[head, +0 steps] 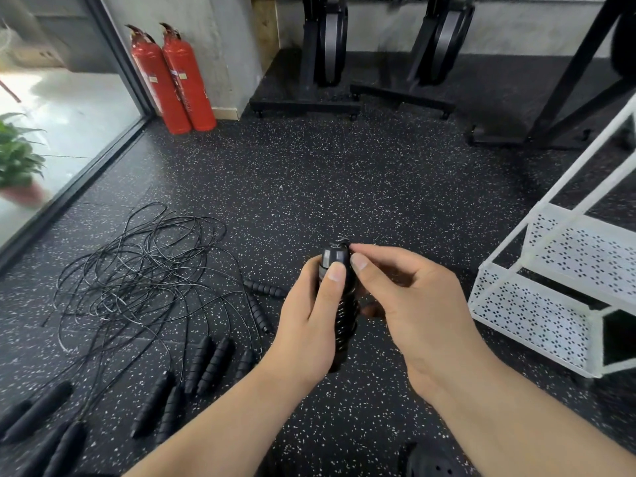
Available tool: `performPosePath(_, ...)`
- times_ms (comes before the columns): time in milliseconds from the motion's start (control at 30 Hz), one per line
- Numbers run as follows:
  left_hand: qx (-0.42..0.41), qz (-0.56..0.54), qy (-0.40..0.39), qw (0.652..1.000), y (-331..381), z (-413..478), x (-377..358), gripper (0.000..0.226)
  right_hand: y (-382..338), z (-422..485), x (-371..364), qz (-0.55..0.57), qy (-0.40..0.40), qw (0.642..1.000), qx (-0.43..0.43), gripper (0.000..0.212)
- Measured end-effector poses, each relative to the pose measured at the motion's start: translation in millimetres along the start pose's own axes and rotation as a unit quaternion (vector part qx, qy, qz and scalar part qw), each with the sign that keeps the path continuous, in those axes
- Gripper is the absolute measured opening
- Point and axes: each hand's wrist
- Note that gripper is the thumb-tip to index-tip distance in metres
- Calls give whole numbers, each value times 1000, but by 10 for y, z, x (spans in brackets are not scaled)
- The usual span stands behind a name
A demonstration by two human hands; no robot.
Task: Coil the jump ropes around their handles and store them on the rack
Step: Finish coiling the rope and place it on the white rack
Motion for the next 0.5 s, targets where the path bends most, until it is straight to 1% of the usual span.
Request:
performPosePath(67, -3, 5, 0, 1000, -12, -5, -1, 42, 17, 27, 5, 13, 8, 1000, -21, 16)
performPosePath(100, -3, 4, -1, 1000, -19, -4, 0, 43, 24, 48, 12, 19, 5, 999, -37, 19)
performPosePath(200, -19, 20, -3, 1000, -38, 8, 19, 44, 8, 116, 37, 34, -20, 996, -84, 28)
performPosePath(333, -39, 29, -4, 999, -27, 15, 31, 38, -10, 187, 71, 57, -46, 990, -120, 24)
performPosePath(500, -52, 34, -16, 998, -10, 6, 41, 36, -69, 232, 98, 91, -79, 976, -182, 26)
Point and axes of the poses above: each hand's wrist, its own z-axis towards the middle knuckle, its own x-axis out of the back of the hand, y = z × x, and after that the axes turned 13 degrees about y, right-handed
